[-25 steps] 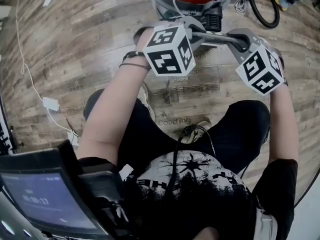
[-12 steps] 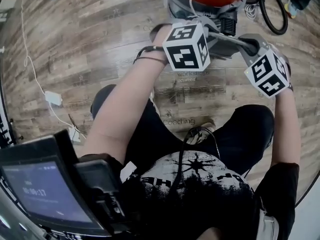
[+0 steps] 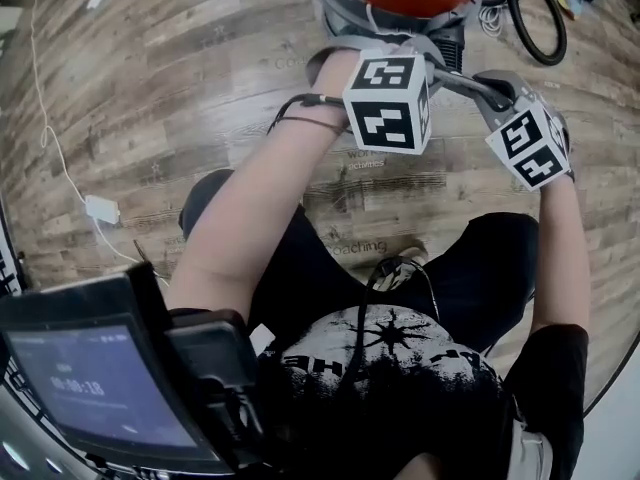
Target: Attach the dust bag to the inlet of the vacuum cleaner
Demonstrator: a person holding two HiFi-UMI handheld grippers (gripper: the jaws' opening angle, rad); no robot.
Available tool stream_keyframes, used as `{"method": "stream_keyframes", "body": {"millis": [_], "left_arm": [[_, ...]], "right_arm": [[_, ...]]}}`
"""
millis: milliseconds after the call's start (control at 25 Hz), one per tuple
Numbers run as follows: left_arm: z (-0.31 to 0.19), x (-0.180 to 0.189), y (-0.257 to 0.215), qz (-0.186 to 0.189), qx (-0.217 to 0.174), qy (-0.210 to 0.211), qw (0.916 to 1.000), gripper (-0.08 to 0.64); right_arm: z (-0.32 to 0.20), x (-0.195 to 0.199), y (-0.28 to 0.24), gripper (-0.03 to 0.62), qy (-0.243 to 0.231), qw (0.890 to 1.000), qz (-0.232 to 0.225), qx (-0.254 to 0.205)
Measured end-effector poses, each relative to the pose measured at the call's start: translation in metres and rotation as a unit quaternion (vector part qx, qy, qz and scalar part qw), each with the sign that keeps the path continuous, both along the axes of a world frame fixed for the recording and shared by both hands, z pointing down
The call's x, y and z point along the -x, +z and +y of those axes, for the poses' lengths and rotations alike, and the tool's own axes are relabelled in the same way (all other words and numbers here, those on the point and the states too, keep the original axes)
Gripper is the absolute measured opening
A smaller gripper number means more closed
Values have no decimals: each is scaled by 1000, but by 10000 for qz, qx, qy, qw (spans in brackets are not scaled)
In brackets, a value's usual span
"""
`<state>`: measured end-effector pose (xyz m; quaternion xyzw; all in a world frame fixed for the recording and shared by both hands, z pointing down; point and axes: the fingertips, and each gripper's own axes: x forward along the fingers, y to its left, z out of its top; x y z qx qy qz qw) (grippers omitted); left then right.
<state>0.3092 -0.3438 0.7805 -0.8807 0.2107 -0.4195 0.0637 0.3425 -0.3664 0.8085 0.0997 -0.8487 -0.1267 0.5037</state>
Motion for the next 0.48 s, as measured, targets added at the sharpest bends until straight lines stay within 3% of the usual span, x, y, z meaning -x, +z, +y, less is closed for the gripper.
{"method": "stream_keyframes", "body": {"millis": [200,360,480], "left_arm": [[-5,-3,-5,173,79,-37,9998,32],[-16,17,7,443,410,-305,9977,38],[-18,29,27,299,511,-368,9976,35]], "right_arm": [[-4,0,0,43,116,9999,-51,-30],[-9,11,-8,43,-210,9994,282,-58],[-6,23,-15,40,-527,9964,626,-211]]}}
